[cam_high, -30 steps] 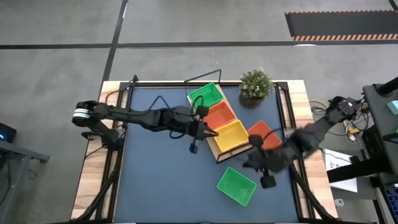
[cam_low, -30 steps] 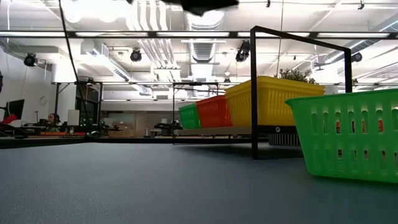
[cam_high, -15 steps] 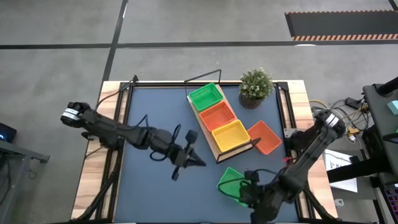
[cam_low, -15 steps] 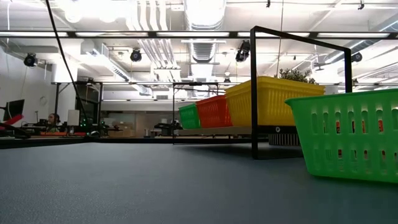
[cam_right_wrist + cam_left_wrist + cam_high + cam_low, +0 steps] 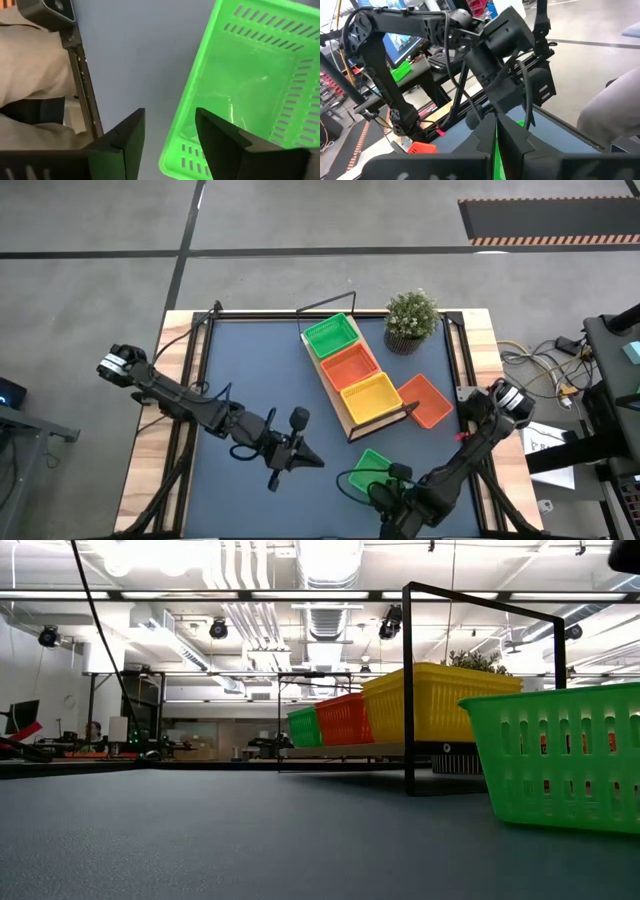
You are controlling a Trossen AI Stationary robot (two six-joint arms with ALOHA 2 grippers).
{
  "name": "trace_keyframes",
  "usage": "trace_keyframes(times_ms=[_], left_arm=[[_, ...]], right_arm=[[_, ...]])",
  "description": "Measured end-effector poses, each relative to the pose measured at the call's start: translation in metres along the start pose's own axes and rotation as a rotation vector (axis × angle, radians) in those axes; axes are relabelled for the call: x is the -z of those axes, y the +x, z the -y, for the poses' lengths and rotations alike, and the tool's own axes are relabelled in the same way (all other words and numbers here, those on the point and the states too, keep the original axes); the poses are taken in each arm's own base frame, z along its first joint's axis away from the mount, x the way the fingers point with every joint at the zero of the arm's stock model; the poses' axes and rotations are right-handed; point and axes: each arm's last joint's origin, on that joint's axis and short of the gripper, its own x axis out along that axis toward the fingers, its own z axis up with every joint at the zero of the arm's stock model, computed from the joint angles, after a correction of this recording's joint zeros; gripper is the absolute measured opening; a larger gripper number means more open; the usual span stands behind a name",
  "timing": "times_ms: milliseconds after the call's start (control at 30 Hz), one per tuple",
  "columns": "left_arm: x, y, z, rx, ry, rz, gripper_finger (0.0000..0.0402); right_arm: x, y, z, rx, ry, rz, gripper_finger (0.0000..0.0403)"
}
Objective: Stack baskets on shelf by color
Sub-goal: Stack the green bin on top of the green bin on the shelf
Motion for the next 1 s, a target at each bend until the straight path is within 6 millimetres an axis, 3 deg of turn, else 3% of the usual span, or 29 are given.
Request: trace_keyframes(times_ms=[167, 400, 700, 833, 1000], left_arm=[[0.0, 0.0, 0.001, -0.001, 0.0, -0.003, 0.0], [0.0, 0.0, 0.0, -0.024, 0.001, -0.014, 0.0], [0.001, 0.0, 0.0, -0.037, 0.009, -0.023, 0.0], [0.003, -0.003, 0.001, -0.031, 0.08, -0.043, 0.0], [0.007, -0.019, -0.003, -0.045, 0.128, -0.053, 0.0]], right_arm=[[0.003, 0.011, -0.002, 0.021, 0.012, -0.014, 0.017], [0.006, 0.033, -0.002, 0.094, -0.025, -0.007, 0.0145], [0.007, 0.036, -0.002, 0.105, -0.078, -0.001, 0.0019], [0.006, 0.026, -0.002, 0.065, -0.097, -0.014, 0.0012], [-0.002, -0.005, -0.01, -0.108, -0.181, -0.076, 0.001]])
